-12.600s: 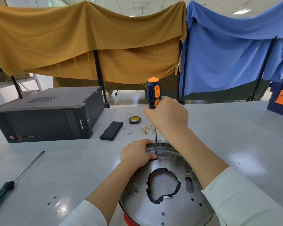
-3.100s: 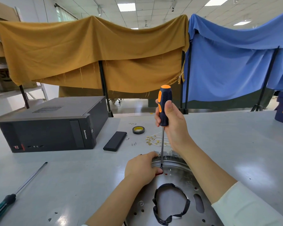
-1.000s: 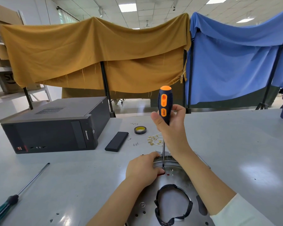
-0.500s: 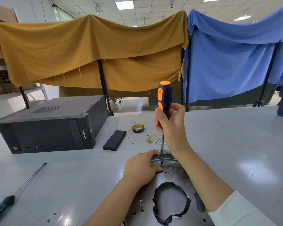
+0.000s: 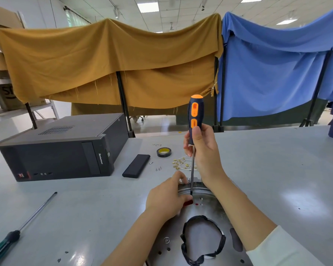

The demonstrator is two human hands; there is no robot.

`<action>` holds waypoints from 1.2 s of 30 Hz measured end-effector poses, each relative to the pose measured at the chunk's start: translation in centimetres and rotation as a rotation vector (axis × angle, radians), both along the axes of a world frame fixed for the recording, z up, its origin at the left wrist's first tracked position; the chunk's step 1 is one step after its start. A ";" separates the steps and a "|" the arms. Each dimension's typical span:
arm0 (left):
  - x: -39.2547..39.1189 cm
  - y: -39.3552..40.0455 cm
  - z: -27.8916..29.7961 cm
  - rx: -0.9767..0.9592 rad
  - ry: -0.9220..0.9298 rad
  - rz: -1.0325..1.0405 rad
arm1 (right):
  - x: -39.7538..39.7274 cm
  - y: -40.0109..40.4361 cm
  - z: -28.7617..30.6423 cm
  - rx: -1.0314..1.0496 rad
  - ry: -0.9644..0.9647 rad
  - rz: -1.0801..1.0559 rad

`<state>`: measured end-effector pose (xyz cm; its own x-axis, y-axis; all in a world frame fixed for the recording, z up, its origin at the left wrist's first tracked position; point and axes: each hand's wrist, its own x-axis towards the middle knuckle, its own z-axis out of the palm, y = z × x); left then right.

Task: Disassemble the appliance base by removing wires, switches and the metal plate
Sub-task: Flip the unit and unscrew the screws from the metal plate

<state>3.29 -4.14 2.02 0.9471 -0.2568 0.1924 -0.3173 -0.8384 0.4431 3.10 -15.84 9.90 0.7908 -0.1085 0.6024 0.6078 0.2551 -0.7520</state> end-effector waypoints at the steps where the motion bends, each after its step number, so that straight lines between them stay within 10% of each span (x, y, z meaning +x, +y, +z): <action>1: 0.0 0.0 0.0 -0.002 -0.007 0.000 | -0.1 0.0 0.1 -0.005 0.010 0.015; 36: 0.2 -0.9 -0.3 0.077 -0.157 -0.041 | -0.4 0.2 0.9 0.015 0.017 0.114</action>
